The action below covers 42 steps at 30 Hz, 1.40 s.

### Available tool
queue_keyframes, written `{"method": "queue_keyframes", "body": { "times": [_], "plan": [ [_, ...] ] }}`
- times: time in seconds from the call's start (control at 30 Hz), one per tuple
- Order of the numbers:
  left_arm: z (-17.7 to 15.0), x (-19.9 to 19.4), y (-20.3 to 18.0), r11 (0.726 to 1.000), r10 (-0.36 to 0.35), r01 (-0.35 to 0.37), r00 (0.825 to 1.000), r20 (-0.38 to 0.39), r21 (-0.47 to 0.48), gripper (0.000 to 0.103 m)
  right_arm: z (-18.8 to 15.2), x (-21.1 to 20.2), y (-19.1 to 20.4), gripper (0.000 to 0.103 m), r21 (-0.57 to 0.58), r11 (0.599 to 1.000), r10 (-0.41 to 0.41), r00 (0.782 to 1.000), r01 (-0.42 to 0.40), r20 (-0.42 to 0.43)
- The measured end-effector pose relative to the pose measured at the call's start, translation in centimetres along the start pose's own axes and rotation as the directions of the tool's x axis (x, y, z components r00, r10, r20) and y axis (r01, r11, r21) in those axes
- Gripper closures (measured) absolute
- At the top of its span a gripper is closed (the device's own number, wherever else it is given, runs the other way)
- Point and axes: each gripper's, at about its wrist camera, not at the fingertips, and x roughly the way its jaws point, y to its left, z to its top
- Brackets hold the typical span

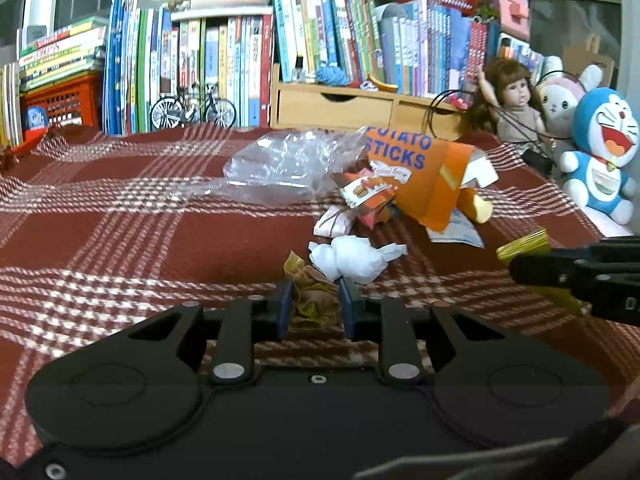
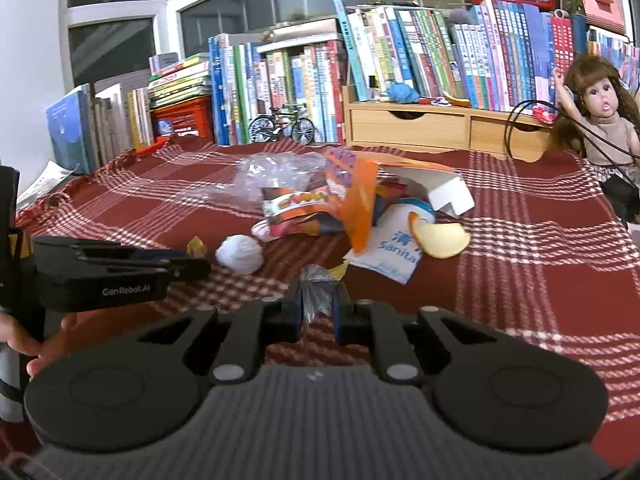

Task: Collect trash
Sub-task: 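Grasp the brown crumpled wrapper with the left tool while the right tool grasps a clear wrapper, then lower both held wrappers into the black trash bag and open both tools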

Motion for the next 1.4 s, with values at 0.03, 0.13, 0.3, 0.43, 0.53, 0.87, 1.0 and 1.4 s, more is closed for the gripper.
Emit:
{"method": "queue_keyframes", "body": {
  "times": [0.03, 0.13, 0.3, 0.43, 0.53, 0.87, 1.0, 1.4],
  "plan": [
    [0.1, -0.7, -0.1, 1.000, -0.002, 0.002, 1.000, 0.010, 0.004, 0.080, -0.1, -0.2, 0.2, 0.084, 0.001, 1.000, 0.008, 1.000, -0.008, 0.001],
    [-0.1, -3.1, -0.1, 1.000, -0.021, 0.021, 0.999, 0.038, 0.001, 0.080, -0.4, -1.0, 0.8, 0.084, 0.011, 0.999, 0.033, 0.999, -0.033, 0.006],
    [-1.3, -7.4, -0.5, 0.998, -0.067, 0.067, 0.996, 0.063, 0.006, 0.080, -1.5, -2.6, 2.1, 0.084, 0.022, 0.996, 0.081, 0.997, -0.081, 0.000],
    [-3.4, -10.6, -0.9, 0.996, -0.091, 0.089, 0.993, 0.069, 0.028, 0.080, -3.0, -4.1, 3.4, 0.084, 0.035, 0.993, 0.113, 0.994, -0.112, -0.011],
    [-5.3, -12.5, -1.1, 0.994, -0.103, 0.102, 0.994, 0.040, 0.029, 0.080, -4.4, -5.4, 4.4, 0.084, 0.042, 0.990, 0.133, 0.991, -0.132, -0.026],
    [-12.5, -14.2, -0.7, 0.993, -0.105, 0.092, 0.975, -0.195, -0.074, 0.080, -10.7, -8.2, 8.3, 0.084, 0.051, 0.979, 0.202, 0.962, -0.196, -0.181],
    [-15.7, -12.0, -0.5, 0.993, -0.049, 0.010, 0.941, -0.335, -0.117, 0.080, -13.8, -6.4, 9.2, 0.084, 0.071, 0.983, 0.184, 0.945, -0.171, -0.270],
    [-20.4, -8.5, -0.9, 0.993, 0.037, -0.085, 0.889, -0.457, -0.086, 0.080, -18.4, -2.8, 9.1, 0.083, 0.098, 0.986, 0.165, 0.897, -0.137, -0.409]
  ]
}}
